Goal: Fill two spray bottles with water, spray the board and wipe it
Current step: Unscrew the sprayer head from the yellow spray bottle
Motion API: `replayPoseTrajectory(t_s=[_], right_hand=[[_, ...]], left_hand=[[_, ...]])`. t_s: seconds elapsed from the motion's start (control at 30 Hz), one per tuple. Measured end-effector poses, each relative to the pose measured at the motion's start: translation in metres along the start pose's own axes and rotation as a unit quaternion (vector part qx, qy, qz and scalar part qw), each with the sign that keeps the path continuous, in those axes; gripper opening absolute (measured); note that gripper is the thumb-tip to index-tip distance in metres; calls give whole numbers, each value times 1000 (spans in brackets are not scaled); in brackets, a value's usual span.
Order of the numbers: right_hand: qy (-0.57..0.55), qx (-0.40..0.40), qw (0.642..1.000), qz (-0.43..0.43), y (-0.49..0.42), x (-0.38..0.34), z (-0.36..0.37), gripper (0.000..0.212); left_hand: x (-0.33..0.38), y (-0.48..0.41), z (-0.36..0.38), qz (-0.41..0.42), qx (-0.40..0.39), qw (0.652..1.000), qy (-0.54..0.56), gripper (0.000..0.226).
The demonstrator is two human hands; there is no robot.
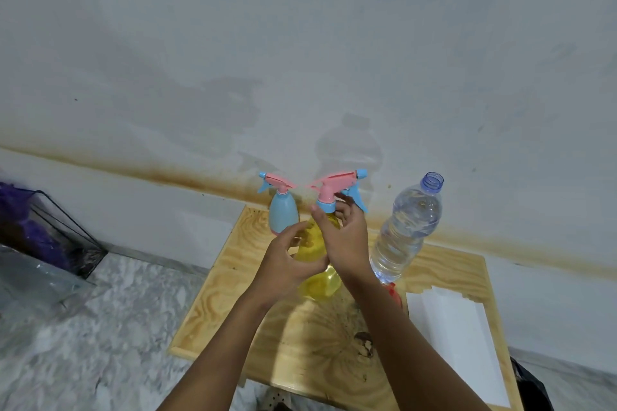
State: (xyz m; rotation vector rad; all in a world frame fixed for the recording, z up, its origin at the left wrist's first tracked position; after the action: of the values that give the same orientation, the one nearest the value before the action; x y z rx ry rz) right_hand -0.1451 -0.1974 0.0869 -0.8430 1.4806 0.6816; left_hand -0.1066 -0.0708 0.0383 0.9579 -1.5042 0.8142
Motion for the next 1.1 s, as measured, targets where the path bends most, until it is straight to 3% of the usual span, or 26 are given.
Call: replayPoseTrajectory(t_s=[0.13,0.33,0.43,0.53,0.67,0.87,1.1], right_hand=[[-17,-6,1000,5,-4,-1,0,15],[-30,-4,999,32,-7,0,8,27],[1,10,1000,21,-9,-1,8,23],[44,28,999,1,-12,-2,3,33],[57,21,998,-9,-17,-3,-2,27],[86,-5,996,-6,-17,-3,-3,31],[88,16,996,0,-20,-2,-16,26]], left_hand=[[3,-3,-2,1,5,1000,-10,71],[0,-8,-4,0,15,1000,-20,63],[-2,-10,-7,0,27,1000,-15,68],[-4,-11,-7,6,29,999,-16,78],[-6,-13,-8,9,36,999,-20,64],[-8,-15,-1,11,36,999,-20,81],[-14,-16,4,9,29,999,-31,69]])
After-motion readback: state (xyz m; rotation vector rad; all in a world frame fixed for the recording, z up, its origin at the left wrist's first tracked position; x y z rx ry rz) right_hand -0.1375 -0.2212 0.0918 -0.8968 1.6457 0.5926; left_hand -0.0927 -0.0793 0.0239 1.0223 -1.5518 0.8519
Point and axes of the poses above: each hand's wrist, its own y-axis away from the middle knuckle, its own z-axis out of the palm, x = y × z, the point moved 7 cm from there along -y, towards the middle knuckle, and after that the axes turned 6 degrees about y, right-handed, at the moved point
